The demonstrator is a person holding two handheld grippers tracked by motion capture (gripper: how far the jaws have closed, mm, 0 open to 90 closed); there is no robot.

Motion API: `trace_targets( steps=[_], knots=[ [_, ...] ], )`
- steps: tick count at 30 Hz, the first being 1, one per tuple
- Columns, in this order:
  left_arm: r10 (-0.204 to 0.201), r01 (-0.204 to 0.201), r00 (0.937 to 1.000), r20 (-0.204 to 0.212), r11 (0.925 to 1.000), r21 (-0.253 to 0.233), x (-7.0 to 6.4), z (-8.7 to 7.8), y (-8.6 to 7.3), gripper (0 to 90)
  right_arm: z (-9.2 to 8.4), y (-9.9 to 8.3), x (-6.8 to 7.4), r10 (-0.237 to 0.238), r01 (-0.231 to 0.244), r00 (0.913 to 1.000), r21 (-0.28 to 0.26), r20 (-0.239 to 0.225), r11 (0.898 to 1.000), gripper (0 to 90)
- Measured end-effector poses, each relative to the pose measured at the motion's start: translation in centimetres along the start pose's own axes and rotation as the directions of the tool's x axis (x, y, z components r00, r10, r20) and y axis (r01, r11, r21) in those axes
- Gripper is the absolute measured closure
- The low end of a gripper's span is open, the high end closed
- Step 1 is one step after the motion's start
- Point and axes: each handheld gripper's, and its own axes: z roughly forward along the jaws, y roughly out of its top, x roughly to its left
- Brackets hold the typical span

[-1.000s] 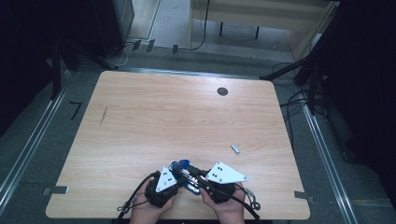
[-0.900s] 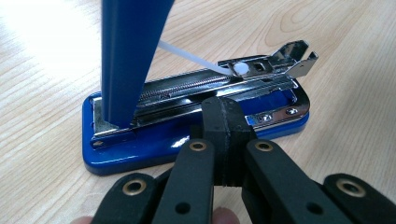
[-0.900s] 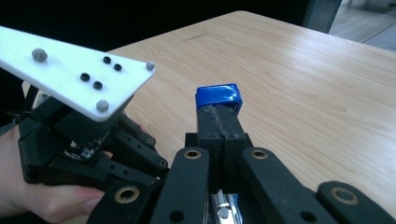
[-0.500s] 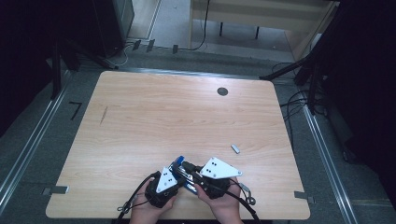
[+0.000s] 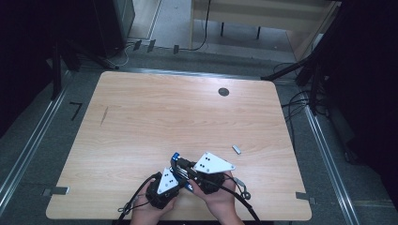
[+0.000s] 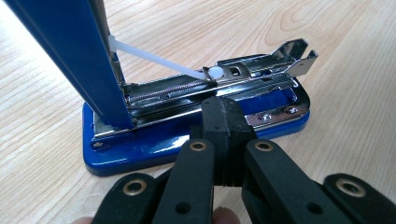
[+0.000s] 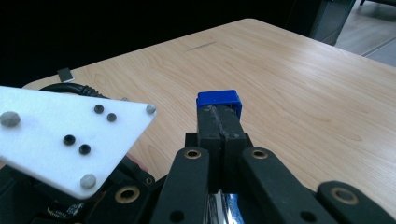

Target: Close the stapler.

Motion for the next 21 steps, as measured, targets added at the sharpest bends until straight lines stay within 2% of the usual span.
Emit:
trace_targets(
  steps=[21],
  knots=[
    [-0.001,0.001,1.0,0.002,1.0,0.001,0.0,0.0,0.0,90.0,2.4,1.1,-0.4,-0.009,0.009,0.9994,0.014,-0.033,1.0,90.0]
  ],
)
